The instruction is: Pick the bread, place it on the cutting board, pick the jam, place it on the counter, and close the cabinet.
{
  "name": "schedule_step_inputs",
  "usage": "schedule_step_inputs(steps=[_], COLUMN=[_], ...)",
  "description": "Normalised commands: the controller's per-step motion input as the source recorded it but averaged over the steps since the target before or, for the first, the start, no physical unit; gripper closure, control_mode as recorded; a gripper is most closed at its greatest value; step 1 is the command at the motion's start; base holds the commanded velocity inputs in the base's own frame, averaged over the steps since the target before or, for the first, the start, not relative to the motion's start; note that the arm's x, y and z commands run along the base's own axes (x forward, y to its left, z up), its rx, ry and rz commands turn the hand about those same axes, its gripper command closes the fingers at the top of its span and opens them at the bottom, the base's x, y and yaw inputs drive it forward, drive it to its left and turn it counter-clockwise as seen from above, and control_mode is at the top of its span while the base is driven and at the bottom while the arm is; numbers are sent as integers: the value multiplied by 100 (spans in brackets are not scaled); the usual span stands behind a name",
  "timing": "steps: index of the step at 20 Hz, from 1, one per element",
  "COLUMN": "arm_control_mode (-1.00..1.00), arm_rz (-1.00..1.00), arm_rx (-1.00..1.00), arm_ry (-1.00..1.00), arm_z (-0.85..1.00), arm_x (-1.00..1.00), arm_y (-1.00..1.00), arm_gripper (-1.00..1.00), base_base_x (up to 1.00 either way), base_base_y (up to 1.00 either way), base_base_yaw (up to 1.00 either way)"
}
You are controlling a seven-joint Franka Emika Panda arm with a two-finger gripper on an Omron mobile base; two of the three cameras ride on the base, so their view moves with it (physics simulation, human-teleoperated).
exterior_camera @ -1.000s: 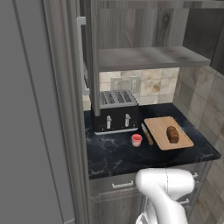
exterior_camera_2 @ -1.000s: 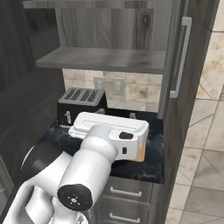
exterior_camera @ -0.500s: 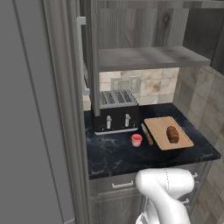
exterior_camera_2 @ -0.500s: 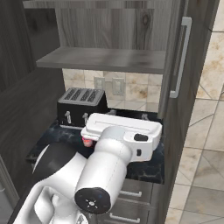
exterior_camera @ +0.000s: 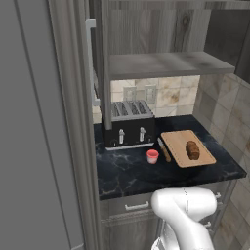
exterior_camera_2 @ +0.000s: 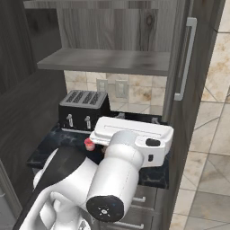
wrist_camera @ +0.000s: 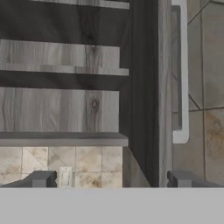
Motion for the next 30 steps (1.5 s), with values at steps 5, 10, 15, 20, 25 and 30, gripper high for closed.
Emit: schedule_step_inputs(steps=[5,10,15,20,25,30], arm_control_mode=[-100,-100,-100,-100,-100,-100], arm_rz=[0,0,0,0,0,0], arm_rx=[0,0,0,0,0,0], arm_ry=[-1,-1,-1,0,0,0], arm_z=[0,0,0,0,0,0], arm_x=[15,18,18,20,16,9], arm_y=[-12,-18,-21,-20,-22,-26], arm_gripper=[-100,-100,-100,-100,-100,-100], base_base_x=[0,0,0,0,0,0], base_base_y=[0,0,0,0,0,0], base_base_yaw=[0,0,0,0,0,0])
